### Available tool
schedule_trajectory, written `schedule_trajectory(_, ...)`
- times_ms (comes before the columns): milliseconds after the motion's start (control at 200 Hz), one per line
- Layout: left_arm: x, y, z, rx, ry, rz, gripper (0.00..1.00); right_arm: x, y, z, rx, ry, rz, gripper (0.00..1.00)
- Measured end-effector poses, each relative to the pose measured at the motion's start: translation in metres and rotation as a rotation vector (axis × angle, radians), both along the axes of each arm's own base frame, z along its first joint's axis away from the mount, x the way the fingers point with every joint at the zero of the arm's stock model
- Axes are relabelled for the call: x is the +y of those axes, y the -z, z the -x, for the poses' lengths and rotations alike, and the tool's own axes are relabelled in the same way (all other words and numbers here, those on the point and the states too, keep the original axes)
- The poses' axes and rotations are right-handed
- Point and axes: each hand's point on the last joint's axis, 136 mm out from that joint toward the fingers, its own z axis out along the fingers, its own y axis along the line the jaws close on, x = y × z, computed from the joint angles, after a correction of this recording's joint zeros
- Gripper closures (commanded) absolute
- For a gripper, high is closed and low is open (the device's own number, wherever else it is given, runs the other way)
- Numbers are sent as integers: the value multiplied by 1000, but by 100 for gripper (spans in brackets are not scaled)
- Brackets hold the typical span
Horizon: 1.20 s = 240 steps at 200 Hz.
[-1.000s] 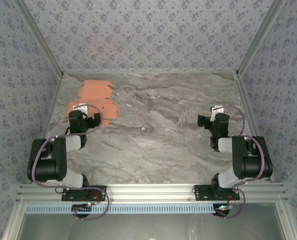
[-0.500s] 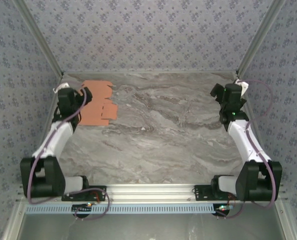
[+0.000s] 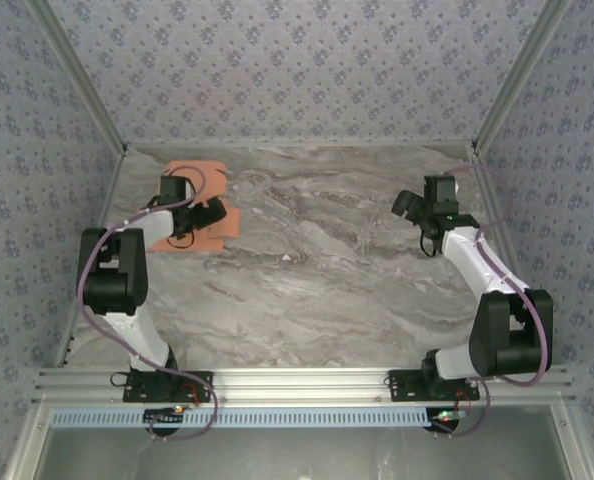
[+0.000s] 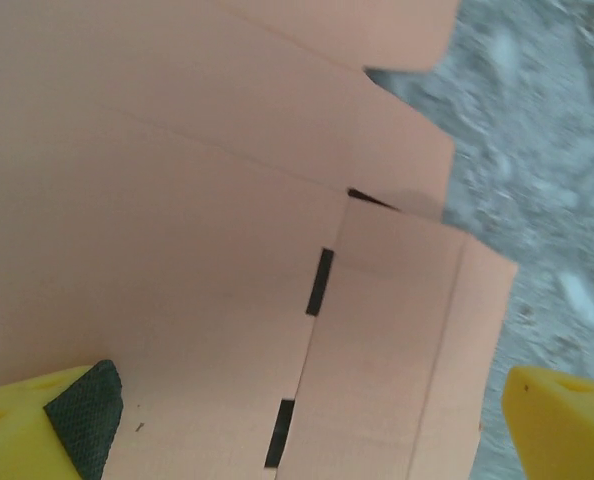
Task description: Fold the paper box
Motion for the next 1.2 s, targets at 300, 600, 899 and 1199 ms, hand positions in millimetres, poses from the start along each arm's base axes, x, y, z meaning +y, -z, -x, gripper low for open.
schedule_trajectory(300,-91,-3,-13,-63,165,165,1,10,-1,-2,-13,-46,-85,0)
schedule_trajectory(600,-294,-16,80,6,487,382,1,9,1,0,-14,-30,-137,0)
schedule_trajectory(899,-294,-53,85,31,500,420,1,14,17,9,56,-81,-238,11)
schedule_trajectory(1199,-205,-100,44,-179,421,87,1,80,51,17,206,-261,-360,10)
